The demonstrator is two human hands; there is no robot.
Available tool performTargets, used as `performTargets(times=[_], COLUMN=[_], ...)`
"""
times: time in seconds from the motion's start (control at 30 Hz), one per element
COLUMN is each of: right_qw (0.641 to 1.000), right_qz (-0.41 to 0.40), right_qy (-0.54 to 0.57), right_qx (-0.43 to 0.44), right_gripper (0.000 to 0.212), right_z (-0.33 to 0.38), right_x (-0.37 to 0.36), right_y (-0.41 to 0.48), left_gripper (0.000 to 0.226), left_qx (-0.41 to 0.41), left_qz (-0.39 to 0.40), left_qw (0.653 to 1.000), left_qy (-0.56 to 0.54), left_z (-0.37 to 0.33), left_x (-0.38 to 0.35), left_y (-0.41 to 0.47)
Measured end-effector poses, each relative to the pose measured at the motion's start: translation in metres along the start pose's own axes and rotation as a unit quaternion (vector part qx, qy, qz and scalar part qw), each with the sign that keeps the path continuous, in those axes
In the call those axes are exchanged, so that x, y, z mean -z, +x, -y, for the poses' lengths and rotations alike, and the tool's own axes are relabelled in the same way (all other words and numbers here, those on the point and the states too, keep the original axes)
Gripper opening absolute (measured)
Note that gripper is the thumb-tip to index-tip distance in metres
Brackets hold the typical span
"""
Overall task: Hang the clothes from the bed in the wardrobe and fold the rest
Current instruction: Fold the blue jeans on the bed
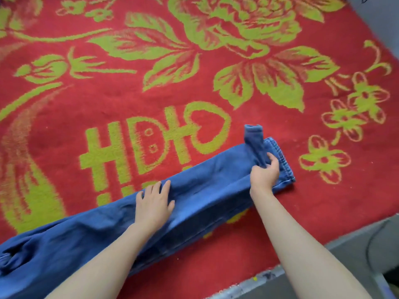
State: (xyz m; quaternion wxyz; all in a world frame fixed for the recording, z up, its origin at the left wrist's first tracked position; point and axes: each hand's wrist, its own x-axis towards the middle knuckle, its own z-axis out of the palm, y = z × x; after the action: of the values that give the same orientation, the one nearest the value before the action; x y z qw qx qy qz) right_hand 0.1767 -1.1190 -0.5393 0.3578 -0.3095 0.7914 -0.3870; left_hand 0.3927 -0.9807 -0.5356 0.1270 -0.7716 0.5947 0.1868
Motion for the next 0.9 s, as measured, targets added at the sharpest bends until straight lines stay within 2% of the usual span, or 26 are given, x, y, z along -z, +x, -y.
performTargets(times=[0.07, 0.13, 0.17, 0.23, 0.33, 0.4, 0.47, 0.57, 0.6, 0.67, 0.7, 0.8, 0.83, 0.87, 0.9], right_qw=[0.982, 0.956, 0.945, 0.952, 0.987, 0.987, 0.981, 0.968, 0.972, 0.984, 0.989, 0.995, 0.996, 0.994, 0.979], right_qz=[-0.074, -0.017, 0.014, 0.016, -0.027, 0.025, 0.063, 0.081, 0.083, 0.09, 0.078, -0.012, -0.034, -0.055, -0.072], right_qy=[0.097, 0.129, 0.145, 0.135, -0.053, -0.099, -0.072, -0.054, -0.037, 0.009, 0.026, 0.055, 0.02, -0.058, -0.173], right_qx=[-0.141, -0.262, -0.292, -0.273, -0.149, -0.123, -0.166, -0.231, -0.217, -0.153, -0.126, -0.081, -0.076, -0.076, -0.077], right_gripper=[0.036, 0.023, 0.02, 0.021, 0.067, 0.082, 0.077, 0.022, 0.019, 0.029, 0.03, 0.024, 0.016, 0.023, 0.043], right_z=[-0.012, -0.026, -0.032, -0.033, -0.029, -0.025, -0.021, -0.01, -0.007, 0.007, 0.017, 0.042, 0.044, 0.041, 0.034], right_x=[0.027, 0.046, 0.054, 0.065, 0.072, 0.07, 0.068, 0.071, 0.074, 0.082, 0.09, 0.126, 0.138, 0.146, 0.153], right_y=[0.012, 0.019, 0.026, 0.04, 0.063, 0.075, 0.087, 0.093, 0.097, 0.113, 0.122, 0.155, 0.161, 0.165, 0.166], left_gripper=[0.054, 0.051, 0.051, 0.053, 0.058, 0.06, 0.054, 0.02, 0.012, 0.006, 0.009, 0.041, 0.053, 0.062, 0.069], left_qx=[0.019, 0.034, 0.032, 0.026, 0.02, 0.031, 0.051, 0.078, 0.078, 0.06, 0.049, -0.014, -0.038, -0.047, -0.045], left_qz=[0.012, 0.017, 0.023, 0.037, 0.05, 0.065, 0.084, 0.111, 0.11, 0.08, 0.053, -0.057, -0.077, -0.074, -0.057], left_qw=[0.999, 0.998, 0.999, 0.999, 0.998, 0.997, 0.994, 0.989, 0.989, 0.993, 0.995, 0.993, 0.993, 0.994, 0.996], left_qy=[-0.023, -0.043, -0.037, -0.021, -0.02, -0.03, -0.039, -0.051, -0.058, -0.065, -0.075, -0.098, -0.087, -0.072, -0.058], left_z=[-0.009, -0.01, -0.012, -0.011, -0.008, -0.009, -0.012, -0.017, -0.019, -0.025, -0.032, -0.065, -0.075, -0.078, -0.077], left_x=[-0.001, -0.001, -0.001, -0.003, -0.008, -0.009, -0.008, 0.002, 0.005, 0.01, 0.014, 0.029, 0.033, 0.037, 0.038], left_y=[0.013, 0.019, 0.022, 0.025, 0.028, 0.031, 0.037, 0.045, 0.046, 0.046, 0.047, 0.055, 0.057, 0.057, 0.056])
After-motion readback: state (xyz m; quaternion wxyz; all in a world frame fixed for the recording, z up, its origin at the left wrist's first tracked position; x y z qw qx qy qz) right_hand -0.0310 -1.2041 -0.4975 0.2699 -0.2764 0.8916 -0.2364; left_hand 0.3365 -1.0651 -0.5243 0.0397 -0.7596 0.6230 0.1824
